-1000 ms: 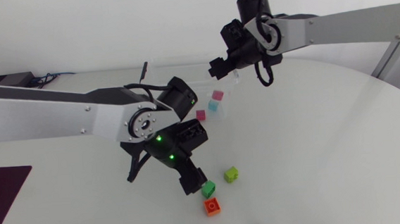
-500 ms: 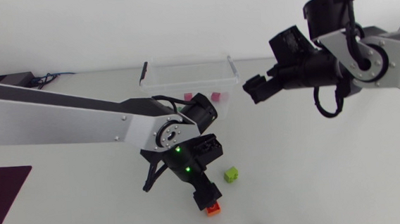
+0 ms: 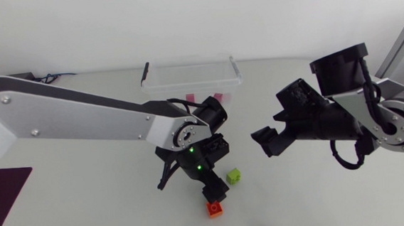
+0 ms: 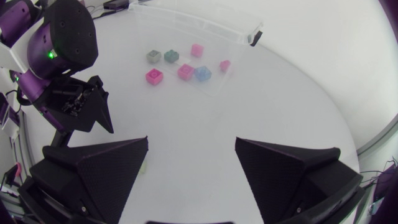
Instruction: Pick up the duplo bricks and place them in the container
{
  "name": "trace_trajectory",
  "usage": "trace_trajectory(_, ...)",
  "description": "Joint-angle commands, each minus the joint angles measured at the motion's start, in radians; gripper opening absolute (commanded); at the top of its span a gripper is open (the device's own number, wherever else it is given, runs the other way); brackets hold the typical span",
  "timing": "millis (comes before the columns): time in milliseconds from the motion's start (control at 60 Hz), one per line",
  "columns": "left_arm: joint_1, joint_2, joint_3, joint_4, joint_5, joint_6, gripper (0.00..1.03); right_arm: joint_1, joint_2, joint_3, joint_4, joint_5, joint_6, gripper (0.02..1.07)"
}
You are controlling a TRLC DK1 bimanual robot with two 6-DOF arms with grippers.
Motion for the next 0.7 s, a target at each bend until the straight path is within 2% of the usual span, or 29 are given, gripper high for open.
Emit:
trace_trajectory(0,-0.016,0.030,0.015,0.004,-0.003,-0.026,0.71,0.018,-0.002,-0.043,-0.027,-0.018,-0.027,1.02)
trace_trajectory(100,-0.017,0.046,0.017,0.004,-0.005,-0.031,0.51,0.041,0.000,-0.058,-0.037,-0.018,-0.030,1.02)
trace_trajectory(150,-0.017,0.055,0.015,0.004,-0.005,-0.031,0.32,0.050,-0.005,-0.058,-0.049,-0.018,-0.031,1.02)
trace_trajectory(167,-0.017,0.056,0.014,0.006,-0.006,-0.032,0.29,0.053,-0.005,-0.058,-0.050,-0.018,-0.033,1.02)
trace_trajectory(433,0.000,0.026,0.003,-0.059,-0.026,-0.023,0.25,0.131,0.096,-0.037,-0.101,-0.020,-0.027,1.02)
trace_trajectory(683,0.147,-0.155,0.083,-0.109,-0.040,0.021,0.25,0.217,0.214,0.009,-0.113,0.000,-0.008,1.02)
